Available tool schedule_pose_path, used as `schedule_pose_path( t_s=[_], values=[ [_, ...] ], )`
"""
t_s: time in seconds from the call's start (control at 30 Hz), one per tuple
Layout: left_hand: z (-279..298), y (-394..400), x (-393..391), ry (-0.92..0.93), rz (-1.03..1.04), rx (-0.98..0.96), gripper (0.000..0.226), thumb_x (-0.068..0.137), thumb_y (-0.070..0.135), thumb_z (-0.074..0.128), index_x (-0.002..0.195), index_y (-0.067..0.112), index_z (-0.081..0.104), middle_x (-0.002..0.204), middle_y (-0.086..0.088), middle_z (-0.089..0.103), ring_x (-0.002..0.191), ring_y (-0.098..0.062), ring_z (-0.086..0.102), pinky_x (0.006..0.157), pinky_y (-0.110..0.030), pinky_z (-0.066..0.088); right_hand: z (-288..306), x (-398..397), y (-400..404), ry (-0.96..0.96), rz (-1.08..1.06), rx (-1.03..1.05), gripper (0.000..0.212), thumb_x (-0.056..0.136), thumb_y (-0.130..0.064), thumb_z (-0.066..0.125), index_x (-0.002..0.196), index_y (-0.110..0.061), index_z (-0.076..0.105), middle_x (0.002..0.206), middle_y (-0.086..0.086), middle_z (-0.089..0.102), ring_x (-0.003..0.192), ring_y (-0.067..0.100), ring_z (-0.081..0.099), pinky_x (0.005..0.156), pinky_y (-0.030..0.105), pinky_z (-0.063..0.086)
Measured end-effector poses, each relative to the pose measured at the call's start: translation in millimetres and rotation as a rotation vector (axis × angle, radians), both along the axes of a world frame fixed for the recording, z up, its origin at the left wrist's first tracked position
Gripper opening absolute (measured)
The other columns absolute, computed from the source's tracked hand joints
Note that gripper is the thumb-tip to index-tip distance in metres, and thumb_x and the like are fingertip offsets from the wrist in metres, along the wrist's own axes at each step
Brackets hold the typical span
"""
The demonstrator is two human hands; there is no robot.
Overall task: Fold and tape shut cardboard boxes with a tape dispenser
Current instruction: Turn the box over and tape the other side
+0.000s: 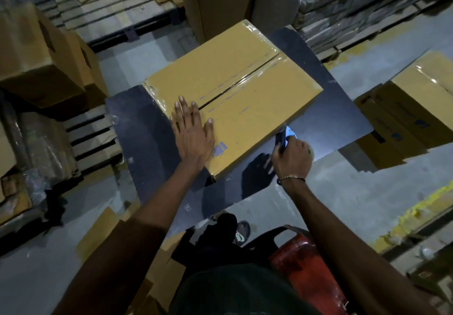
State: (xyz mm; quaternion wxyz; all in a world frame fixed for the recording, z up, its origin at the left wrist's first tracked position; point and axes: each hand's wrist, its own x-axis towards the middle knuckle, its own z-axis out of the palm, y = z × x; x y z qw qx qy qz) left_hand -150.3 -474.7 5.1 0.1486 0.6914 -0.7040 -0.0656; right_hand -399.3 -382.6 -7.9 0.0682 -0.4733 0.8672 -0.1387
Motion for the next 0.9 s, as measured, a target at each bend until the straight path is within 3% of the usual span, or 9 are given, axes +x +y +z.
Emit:
schedule_pose_path(
  t_s=[0.13, 0.27, 0.37, 0.47, 0.53, 0.6, 0.67, 0.8, 0.9],
  values=[
    [9.8, 57.0, -39.2, 0.178, 0.175, -0.109, 0.071, 0.112, 0.043, 0.035, 0.168, 0.005, 0.012, 0.176, -0.015, -0.003, 0.164, -0.028, -0.006, 0.132, -0.047, 0.001, 38.3, 43.5, -20.2, -0.035, 0.283, -0.456, 0.014, 0.091, -0.018, 0.06, 0.098, -0.009, 0.068, 0.098, 0.007, 0.07, 0.107, 0.033, 0.058, 0.084, 0.044, 0.049],
    [-7.8, 91.0, -78.3, 0.213, 0.321, -0.009, 0.065, 0.116, 0.035, 0.03, 0.166, -0.002, 0.01, 0.174, -0.023, 0.003, 0.163, -0.035, -0.001, 0.129, -0.054, 0.016, 26.7, 73.7, -48.6, -0.127, 0.503, -0.346, 0.028, 0.096, -0.023, 0.052, 0.116, -0.009, 0.067, 0.126, 0.011, 0.066, 0.135, 0.032, 0.051, 0.102, 0.047, 0.047],
    [-14.7, 85.6, -83.6, 0.338, 0.438, -0.082, 0.061, 0.117, 0.031, 0.033, 0.164, -0.004, 0.019, 0.173, -0.024, 0.012, 0.163, -0.034, 0.01, 0.126, -0.049, 0.03, 4.6, 77.4, -49.8, -0.112, 0.598, -0.238, 0.041, 0.103, -0.029, 0.046, 0.138, -0.012, 0.06, 0.153, 0.012, 0.051, 0.149, 0.029, 0.038, 0.116, 0.047, 0.037],
    [-8.4, 75.7, -87.9, 0.622, 0.69, -0.082, 0.064, 0.115, 0.041, 0.034, 0.166, 0.005, 0.022, 0.175, -0.014, 0.016, 0.15, -0.033, 0.043, 0.089, -0.044, 0.057, -7.2, 73.9, -45.2, -0.008, 0.634, -0.236, 0.043, 0.108, -0.031, 0.042, 0.147, -0.015, 0.053, 0.162, 0.01, 0.04, 0.154, 0.026, 0.03, 0.12, 0.045, 0.027],
    [-6.4, 74.8, -88.2, 0.733, 0.777, -0.076, 0.065, 0.113, 0.047, 0.039, 0.165, 0.009, 0.029, 0.17, -0.012, 0.033, 0.131, -0.034, 0.062, 0.076, -0.041, 0.057, -7.4, 76.0, -45.0, 0.006, 0.616, -0.225, 0.044, 0.108, -0.031, 0.041, 0.148, -0.016, 0.052, 0.163, 0.01, 0.04, 0.155, 0.025, 0.029, 0.121, 0.044, 0.025],
    [-6.2, 77.1, -85.7, 0.874, 0.838, -0.077, 0.065, 0.11, 0.049, 0.048, 0.161, 0.01, 0.04, 0.155, -0.015, 0.054, 0.127, -0.034, 0.064, 0.087, -0.035, 0.053, -6.4, 80.1, -45.9, 0.027, 0.602, -0.199, 0.045, 0.106, -0.03, 0.041, 0.148, -0.015, 0.051, 0.163, 0.01, 0.039, 0.155, 0.025, 0.029, 0.122, 0.044, 0.024],
    [-4.4, 84.3, -80.6, 1.047, 0.884, -0.035, 0.064, 0.109, 0.05, 0.051, 0.159, 0.011, 0.045, 0.152, -0.015, 0.057, 0.135, -0.032, 0.058, 0.098, -0.026, 0.043, -4.7, 83.9, -46.1, 0.051, 0.583, -0.161, 0.047, 0.104, -0.029, 0.04, 0.147, -0.014, 0.05, 0.163, 0.011, 0.039, 0.154, 0.027, 0.029, 0.122, 0.046, 0.024],
    [-7.5, 101.4, -55.0, 1.068, 0.771, 0.214, 0.078, 0.105, 0.062, 0.048, 0.166, 0.018, 0.028, 0.167, -0.009, 0.038, 0.148, -0.028, 0.041, 0.108, -0.033, 0.035, 9.1, 97.0, -52.2, 0.039, 0.512, -0.137, 0.046, 0.099, -0.03, 0.04, 0.139, -0.014, 0.056, 0.155, 0.012, 0.047, 0.148, 0.03, 0.038, 0.114, 0.05, 0.033],
    [-3.7, 81.7, -34.4, 0.999, 0.672, 0.154, 0.095, 0.102, 0.063, 0.051, 0.169, 0.014, 0.005, 0.176, -0.011, 0.013, 0.16, -0.027, 0.021, 0.127, -0.046, 0.027, 17.0, 105.1, -63.8, 0.042, 0.501, -0.163, 0.042, 0.101, -0.032, 0.041, 0.138, -0.018, 0.055, 0.155, 0.009, 0.047, 0.149, 0.026, 0.035, 0.109, 0.048, 0.033]
  ],
)
